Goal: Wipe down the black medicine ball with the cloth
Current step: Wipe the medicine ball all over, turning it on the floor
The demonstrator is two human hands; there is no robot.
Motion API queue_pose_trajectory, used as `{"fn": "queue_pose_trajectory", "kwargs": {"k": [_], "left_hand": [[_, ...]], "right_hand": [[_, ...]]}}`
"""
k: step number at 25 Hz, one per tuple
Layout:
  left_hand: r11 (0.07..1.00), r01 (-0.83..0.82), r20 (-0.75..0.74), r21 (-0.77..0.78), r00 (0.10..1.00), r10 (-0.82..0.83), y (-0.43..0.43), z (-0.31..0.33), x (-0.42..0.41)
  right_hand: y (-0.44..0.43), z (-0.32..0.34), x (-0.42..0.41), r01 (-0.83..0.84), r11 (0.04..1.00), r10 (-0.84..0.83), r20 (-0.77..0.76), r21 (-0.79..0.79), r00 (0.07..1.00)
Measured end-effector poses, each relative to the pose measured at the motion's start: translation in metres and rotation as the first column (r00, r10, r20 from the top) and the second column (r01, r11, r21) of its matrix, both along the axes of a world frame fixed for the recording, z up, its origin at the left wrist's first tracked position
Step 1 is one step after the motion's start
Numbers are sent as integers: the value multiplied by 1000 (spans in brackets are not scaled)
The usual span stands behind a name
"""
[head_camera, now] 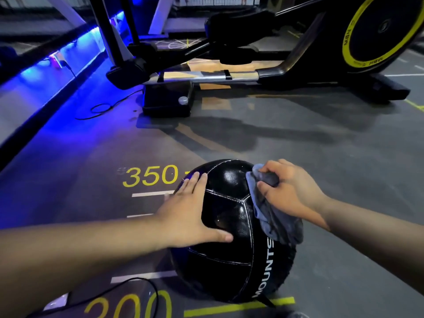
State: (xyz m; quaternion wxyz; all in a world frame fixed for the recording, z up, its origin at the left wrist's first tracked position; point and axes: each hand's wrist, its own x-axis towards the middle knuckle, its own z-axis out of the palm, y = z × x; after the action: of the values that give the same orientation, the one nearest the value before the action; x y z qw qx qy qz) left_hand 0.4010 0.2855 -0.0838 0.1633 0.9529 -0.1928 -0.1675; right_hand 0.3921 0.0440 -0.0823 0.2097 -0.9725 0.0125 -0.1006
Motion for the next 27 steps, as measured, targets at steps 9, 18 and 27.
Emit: {"fn": "queue_pose_trajectory", "kwargs": {"k": [9,18,27], "left_hand": [[994,81,102,71,991,-88,29,-11,-15],[983,167,98,75,980,-174,40,-12,-16],[957,135,190,257,964,-187,17,-5,-5]], "right_hand": [[45,-17,-61,-640,489,823,71,-593,564],[7,5,30,-78,990,90,-97,119,991],[-4,16,54,-33,995,51,-197,95,979]]}}
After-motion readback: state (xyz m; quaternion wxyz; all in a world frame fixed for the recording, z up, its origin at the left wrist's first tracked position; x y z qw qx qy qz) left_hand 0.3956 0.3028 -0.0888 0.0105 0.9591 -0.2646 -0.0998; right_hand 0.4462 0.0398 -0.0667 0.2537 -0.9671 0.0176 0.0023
